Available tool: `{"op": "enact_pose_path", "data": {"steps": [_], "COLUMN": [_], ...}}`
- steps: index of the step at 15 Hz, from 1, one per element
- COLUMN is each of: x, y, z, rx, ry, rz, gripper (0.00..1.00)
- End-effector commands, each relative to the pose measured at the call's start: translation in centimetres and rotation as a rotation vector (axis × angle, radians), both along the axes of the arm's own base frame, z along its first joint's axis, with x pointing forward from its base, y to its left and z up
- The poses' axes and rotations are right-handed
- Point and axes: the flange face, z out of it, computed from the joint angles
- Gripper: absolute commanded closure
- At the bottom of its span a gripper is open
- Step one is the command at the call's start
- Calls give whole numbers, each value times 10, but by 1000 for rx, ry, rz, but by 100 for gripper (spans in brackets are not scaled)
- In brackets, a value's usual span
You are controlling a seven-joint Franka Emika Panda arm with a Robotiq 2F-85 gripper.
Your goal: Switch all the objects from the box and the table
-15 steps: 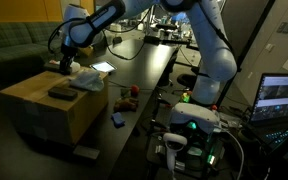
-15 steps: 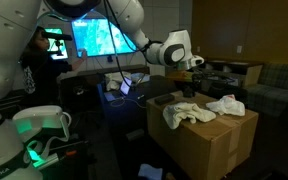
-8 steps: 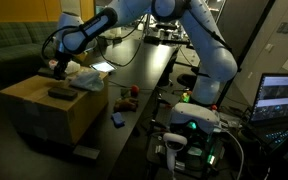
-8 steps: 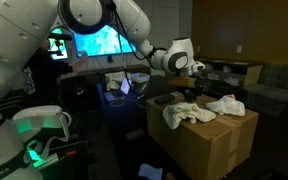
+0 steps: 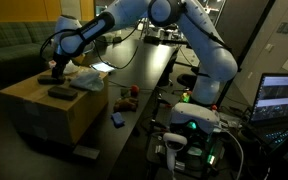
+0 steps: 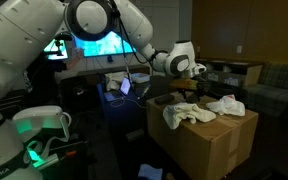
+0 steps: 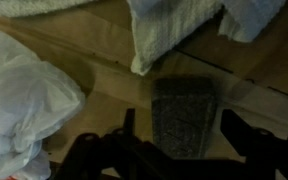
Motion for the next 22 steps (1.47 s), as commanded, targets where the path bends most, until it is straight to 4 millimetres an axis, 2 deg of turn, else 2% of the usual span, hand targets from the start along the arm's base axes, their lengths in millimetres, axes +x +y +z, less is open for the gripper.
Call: {"op": "enact_pose_path", "data": {"steps": [1,5,9,15,22], "x": [5,-3,-20,-65,-109], "y": [-1,-7,-2,17,37], "z": [19,44,59,58,42], "rx": [-24,-26,-22,-20,6], "ry": [-40,-69,-83,-38,36], "rz": [-33,-136,-252,-374,-373], "gripper": [0,0,0,0,0]}}
